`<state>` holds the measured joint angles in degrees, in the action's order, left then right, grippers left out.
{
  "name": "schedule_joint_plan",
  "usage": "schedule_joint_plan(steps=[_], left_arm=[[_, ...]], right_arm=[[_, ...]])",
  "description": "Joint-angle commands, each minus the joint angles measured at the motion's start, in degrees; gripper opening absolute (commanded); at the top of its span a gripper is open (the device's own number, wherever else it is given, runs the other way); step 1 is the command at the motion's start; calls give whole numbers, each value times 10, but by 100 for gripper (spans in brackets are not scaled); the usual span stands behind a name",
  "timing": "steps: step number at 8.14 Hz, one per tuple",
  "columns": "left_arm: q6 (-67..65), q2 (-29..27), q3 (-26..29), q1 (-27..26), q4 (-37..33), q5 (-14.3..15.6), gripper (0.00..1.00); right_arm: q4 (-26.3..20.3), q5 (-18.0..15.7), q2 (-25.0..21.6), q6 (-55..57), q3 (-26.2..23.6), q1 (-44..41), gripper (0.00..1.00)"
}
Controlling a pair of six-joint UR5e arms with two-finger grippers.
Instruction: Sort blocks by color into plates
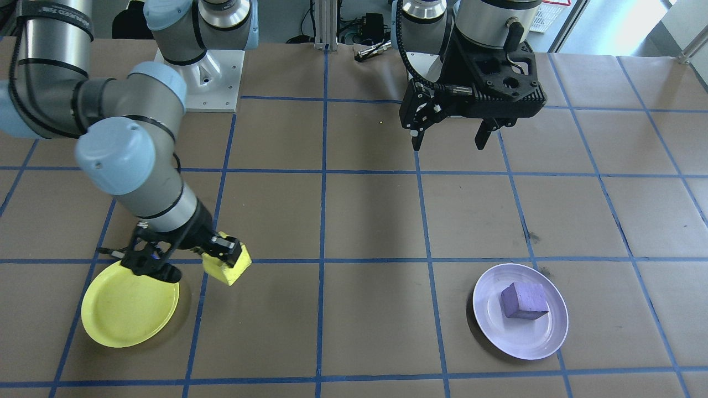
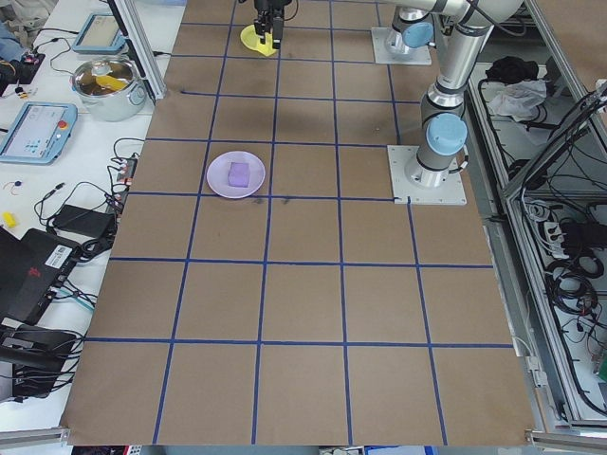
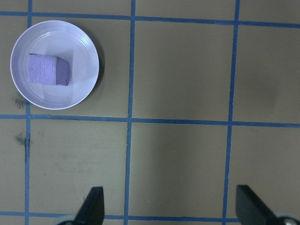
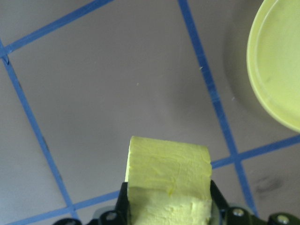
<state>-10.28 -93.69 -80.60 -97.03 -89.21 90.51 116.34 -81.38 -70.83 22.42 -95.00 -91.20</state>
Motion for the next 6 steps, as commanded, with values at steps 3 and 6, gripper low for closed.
schedule_joint_plan(steps=[3, 6], left_arm=[[0, 0, 0, 1, 0, 0, 100], [0, 0, 0, 0, 0, -1, 100]], right_arm=[[39, -69, 13, -285, 14, 138, 0], [56, -76, 57, -329, 7, 145, 0]])
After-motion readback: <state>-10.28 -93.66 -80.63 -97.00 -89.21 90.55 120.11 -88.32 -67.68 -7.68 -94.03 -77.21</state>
